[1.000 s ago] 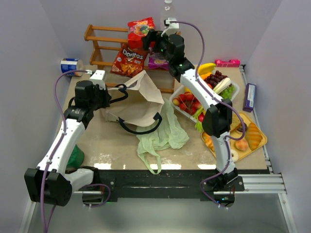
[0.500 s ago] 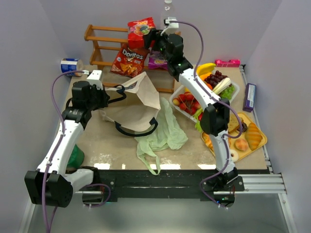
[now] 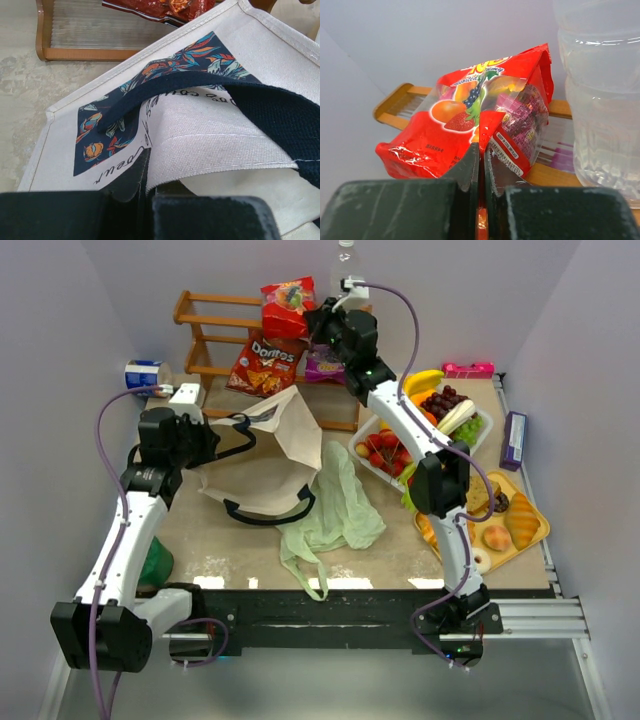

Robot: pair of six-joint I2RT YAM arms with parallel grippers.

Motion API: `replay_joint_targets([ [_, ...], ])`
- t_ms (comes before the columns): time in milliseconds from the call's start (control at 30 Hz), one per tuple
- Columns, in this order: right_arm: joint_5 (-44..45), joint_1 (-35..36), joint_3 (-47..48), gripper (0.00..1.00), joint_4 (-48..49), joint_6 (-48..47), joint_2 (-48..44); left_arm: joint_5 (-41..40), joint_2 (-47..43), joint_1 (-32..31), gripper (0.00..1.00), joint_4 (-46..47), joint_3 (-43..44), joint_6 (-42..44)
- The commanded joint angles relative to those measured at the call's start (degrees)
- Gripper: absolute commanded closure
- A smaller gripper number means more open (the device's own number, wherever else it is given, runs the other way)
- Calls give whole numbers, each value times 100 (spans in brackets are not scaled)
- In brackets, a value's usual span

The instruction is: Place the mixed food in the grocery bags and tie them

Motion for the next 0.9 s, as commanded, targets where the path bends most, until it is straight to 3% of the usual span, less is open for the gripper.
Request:
replay_joint_targets([
  [0,-682,106,48,100,752,586,-405,174,-175,90,100,483,-26,-164],
  [500,-1684,546,-567,100,1640,991,-2004,270,98,142,100,430,0,-137],
  [733,-1975,958,-2622,100,1860,825,-3647,1289,334,546,100,659,-61,-436],
  [867,-1834,1258,-3458,100,1369,543,-4553,1483,458,626,100,685,-53,-524],
])
